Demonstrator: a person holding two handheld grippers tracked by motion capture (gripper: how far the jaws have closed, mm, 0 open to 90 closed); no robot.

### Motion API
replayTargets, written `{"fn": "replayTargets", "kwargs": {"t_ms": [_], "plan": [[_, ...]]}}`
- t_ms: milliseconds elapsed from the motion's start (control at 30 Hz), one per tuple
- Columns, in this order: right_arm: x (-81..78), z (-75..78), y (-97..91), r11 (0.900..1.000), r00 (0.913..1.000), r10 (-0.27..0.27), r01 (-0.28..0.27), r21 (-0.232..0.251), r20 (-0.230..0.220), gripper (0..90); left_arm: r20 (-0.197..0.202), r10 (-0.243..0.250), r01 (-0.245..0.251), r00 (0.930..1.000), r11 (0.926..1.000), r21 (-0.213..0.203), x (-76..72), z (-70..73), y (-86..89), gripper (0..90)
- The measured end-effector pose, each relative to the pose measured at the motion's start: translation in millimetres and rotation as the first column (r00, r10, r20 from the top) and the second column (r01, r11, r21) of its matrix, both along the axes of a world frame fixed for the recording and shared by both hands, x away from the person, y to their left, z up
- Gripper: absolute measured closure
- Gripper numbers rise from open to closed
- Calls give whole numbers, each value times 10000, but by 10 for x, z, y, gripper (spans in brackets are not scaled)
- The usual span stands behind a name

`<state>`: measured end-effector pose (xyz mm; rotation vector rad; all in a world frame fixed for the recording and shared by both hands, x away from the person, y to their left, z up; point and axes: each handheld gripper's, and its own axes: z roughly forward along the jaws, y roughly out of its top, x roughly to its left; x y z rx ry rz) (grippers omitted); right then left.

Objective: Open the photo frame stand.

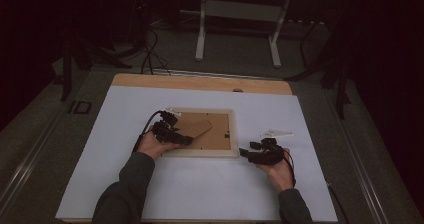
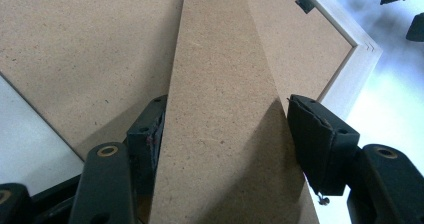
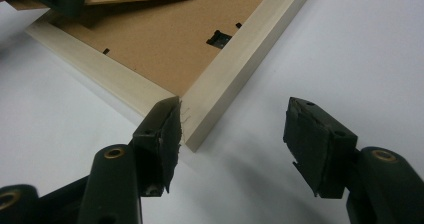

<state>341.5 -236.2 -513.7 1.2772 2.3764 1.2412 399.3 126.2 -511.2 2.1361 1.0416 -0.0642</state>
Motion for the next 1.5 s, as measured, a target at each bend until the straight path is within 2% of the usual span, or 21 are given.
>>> {"fn": "replayTargets", "kwargs": {"t_ms": [467, 767, 1133, 1400, 1500], "plan": [[1, -2, 3, 10000, 10000, 50, -50, -19, -50, 396, 48, -100, 100, 9999, 9999, 123, -1, -1, -1, 394], [9, 15, 9, 10000, 10000, 17, -17, 13, -52, 422, 527, -217, 190, 9984, 9986, 502, -36, 19, -31, 395], [96, 62, 31, 9999, 9998, 6, -3, 148, -193, 453, 1085, -200, 141, 9939, 9984, 550, -81, 56, -53, 395], [215, 161, 105, 9997, 9999, 55, -58, -235, -137, 467, 1610, -251, 127, 9866, 9969, 776, -138, 87, -80, 395], [275, 224, 134, 9990, 9997, 194, -199, -403, -125, 532, 1836, -255, 107, 9827, 9966, 815, -163, 110, -90, 394]]}}
